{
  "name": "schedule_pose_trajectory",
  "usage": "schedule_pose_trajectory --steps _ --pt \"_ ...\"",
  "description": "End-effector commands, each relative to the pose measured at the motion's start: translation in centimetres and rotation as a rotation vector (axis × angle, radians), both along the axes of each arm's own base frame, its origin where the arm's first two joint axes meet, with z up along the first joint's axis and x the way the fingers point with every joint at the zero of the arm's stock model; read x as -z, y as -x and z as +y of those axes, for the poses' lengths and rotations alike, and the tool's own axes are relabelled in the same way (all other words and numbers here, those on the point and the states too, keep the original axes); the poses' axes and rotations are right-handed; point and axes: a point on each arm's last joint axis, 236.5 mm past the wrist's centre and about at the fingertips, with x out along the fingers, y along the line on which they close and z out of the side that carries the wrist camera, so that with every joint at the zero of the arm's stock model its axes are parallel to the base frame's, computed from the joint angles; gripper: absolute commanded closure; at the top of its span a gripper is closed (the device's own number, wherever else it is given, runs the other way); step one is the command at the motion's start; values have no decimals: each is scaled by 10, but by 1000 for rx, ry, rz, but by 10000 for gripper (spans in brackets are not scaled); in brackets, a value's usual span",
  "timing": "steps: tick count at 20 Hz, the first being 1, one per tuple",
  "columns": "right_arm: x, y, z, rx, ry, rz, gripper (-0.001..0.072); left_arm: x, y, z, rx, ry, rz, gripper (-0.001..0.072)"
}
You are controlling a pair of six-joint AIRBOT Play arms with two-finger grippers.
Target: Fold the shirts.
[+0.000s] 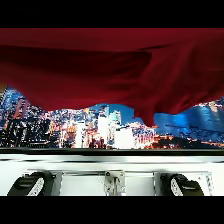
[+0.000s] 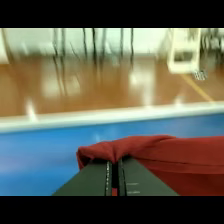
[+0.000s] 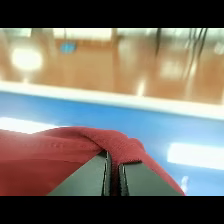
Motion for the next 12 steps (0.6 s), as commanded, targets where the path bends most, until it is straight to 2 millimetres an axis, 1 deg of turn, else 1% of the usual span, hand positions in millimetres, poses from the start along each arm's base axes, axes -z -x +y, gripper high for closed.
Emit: schedule_pose_trajectory --steps 1,3,7,10,11,12 --pt "-26 47 0 32 6 -90 643 -11 48 15 -79 -60 -68 668" --pt "-20 62 0 42 19 -69 643 2 53 18 -90 -57 -16 668" --pt "3 87 -7 87 53 10 643 23 57 16 -82 -81 70 668" --pt "10 110 -7 103 39 29 643 43 64 15 -70 -90 152 668" --pt "21 115 -11 124 16 77 643 53 67 14 -67 -74 197 669" --pt "40 118 -17 149 16 159 643 65 71 13 -63 -83 249 669"
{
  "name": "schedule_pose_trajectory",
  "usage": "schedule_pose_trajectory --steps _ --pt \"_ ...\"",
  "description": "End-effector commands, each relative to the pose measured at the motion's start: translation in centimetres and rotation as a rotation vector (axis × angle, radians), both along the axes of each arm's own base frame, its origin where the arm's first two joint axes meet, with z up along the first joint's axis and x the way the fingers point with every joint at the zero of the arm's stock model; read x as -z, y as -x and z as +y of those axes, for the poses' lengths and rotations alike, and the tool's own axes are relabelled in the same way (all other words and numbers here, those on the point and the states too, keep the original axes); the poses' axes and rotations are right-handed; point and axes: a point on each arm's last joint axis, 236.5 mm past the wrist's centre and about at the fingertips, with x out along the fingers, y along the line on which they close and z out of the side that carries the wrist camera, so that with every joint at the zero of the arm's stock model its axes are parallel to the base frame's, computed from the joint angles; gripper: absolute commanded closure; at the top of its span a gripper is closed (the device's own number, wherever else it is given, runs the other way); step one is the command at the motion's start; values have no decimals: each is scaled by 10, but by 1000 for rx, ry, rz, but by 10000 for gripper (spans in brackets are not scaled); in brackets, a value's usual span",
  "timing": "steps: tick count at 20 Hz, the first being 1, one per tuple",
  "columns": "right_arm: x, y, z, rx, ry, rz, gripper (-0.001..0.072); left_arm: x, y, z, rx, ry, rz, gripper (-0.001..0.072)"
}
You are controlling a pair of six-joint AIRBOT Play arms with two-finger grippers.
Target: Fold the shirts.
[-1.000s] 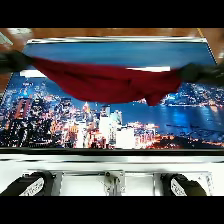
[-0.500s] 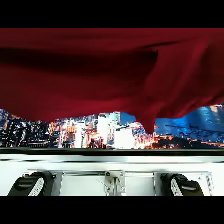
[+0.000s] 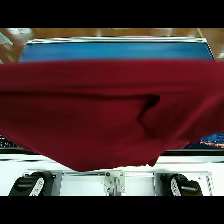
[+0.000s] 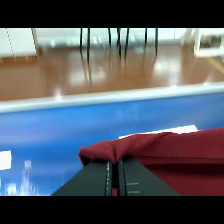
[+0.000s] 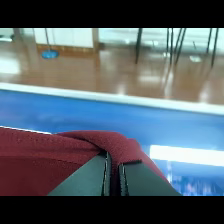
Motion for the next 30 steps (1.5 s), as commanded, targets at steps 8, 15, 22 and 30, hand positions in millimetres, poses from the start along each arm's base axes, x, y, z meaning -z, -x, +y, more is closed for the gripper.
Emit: schedule_pose_trajectory --steps 8,15,22,30 --pt "119 -20 -41 156 -24 590 643 112 -26 24 -118 60 429 668" --pt "243 -179 -33 38 -131 853 643 238 -139 29 -135 68 780 668" --pt "325 -339 -30 9 -335 731 643 303 -279 31 -157 163 701 668" --pt "428 -391 -49 86 -367 792 643 379 -357 27 -188 325 671 668"
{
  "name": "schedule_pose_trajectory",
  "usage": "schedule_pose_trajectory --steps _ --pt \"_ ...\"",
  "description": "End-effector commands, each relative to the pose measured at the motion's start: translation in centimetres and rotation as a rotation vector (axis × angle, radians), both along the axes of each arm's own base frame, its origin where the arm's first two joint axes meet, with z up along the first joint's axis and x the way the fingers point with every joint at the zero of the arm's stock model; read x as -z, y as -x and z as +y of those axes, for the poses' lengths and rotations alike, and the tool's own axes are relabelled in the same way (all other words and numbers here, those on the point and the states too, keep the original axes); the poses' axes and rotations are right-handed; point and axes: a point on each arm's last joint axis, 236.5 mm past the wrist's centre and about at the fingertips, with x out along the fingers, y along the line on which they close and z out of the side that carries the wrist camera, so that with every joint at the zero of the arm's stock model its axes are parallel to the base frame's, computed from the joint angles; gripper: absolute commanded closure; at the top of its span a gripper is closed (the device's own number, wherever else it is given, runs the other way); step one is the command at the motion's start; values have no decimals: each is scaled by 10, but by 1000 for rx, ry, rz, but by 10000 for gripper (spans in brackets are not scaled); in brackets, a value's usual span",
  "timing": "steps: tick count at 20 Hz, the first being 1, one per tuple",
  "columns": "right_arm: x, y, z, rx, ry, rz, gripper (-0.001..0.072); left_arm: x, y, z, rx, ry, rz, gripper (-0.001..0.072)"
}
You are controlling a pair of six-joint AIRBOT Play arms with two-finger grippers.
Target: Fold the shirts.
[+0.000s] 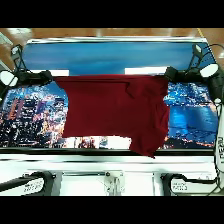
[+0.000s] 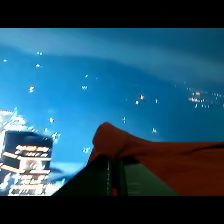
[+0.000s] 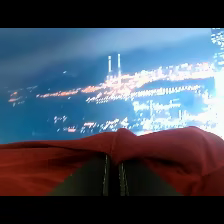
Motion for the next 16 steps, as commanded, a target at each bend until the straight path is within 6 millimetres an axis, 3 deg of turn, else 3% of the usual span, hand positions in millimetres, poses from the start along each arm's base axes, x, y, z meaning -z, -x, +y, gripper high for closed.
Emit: schedule_pose_trajectory --steps 1,6,9,10,13,16 --pt "38 -23 -10 49 -3 -1 643 33 -29 -2 -49 73 -13 668" --pt "84 -27 16 -14 34 53 643 85 -30 -22 -17 77 86 667" --pt "88 -20 18 -44 68 75 643 103 -15 -17 44 28 167 667" --pt "91 -11 13 -67 91 111 643 111 -3 -11 80 -7 227 667" --pt "122 49 -13 -106 173 387 643 135 48 7 145 -68 456 667" --pt "129 79 -14 -129 161 515 643 146 76 0 201 -58 577 667"
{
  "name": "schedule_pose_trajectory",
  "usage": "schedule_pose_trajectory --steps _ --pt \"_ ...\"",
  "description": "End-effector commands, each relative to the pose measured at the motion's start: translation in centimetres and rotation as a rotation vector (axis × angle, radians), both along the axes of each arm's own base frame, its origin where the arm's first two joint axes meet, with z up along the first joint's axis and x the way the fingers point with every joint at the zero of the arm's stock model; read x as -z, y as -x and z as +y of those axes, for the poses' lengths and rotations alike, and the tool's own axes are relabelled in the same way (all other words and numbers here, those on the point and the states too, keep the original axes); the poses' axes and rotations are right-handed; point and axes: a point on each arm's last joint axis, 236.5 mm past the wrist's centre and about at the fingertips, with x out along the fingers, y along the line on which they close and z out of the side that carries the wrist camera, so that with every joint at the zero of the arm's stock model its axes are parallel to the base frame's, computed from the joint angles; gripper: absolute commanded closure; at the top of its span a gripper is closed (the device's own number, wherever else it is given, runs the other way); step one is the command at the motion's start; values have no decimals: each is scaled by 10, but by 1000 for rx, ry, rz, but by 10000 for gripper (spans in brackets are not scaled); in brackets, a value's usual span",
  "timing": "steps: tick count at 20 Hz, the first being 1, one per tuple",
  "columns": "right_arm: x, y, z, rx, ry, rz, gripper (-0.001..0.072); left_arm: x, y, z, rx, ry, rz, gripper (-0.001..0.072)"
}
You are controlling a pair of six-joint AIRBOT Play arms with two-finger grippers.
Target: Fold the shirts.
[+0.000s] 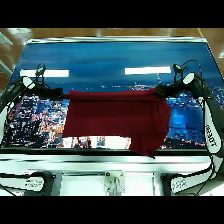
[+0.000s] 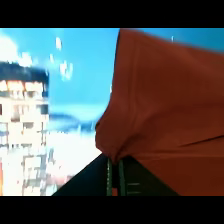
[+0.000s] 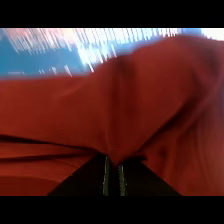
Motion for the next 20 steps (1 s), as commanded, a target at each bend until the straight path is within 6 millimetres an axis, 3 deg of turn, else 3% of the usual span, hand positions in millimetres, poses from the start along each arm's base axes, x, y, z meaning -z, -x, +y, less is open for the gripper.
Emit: schedule_pose_trajectory --steps 1,4,5,6,7,8,10,11,13,14,16,18,20 --pt "14 44 -7 -9 25 196 643 19 40 -2 82 -19 180 667" --pt "20 45 12 -7 11 216 619 30 42 -23 98 21 203 667" --pt "20 43 17 -18 12 210 477 33 42 -29 100 39 212 652" --pt "19 43 21 -24 10 204 233 35 43 -30 99 41 217 504" --pt "16 43 23 -28 8 198 107 34 45 -29 80 46 230 216" --pt "9 45 21 -38 13 194 107 30 49 -26 74 53 256 62" --pt "-15 57 6 -56 46 193 90 12 57 -11 63 67 298 60" --pt "-26 70 -18 -49 110 215 90 0 64 1 56 74 313 60" --pt "-46 106 -63 -1 175 296 92 -20 83 29 36 85 324 60" --pt "-51 128 -76 33 147 337 92 -24 100 42 24 93 340 58" --pt "-44 168 -82 122 33 375 92 -14 145 60 -41 134 394 51" --pt "-26 192 -76 232 -90 337 92 7 188 54 -105 251 424 42" --pt "-11 202 -67 327 -175 278 91 24 211 41 -174 370 413 41"
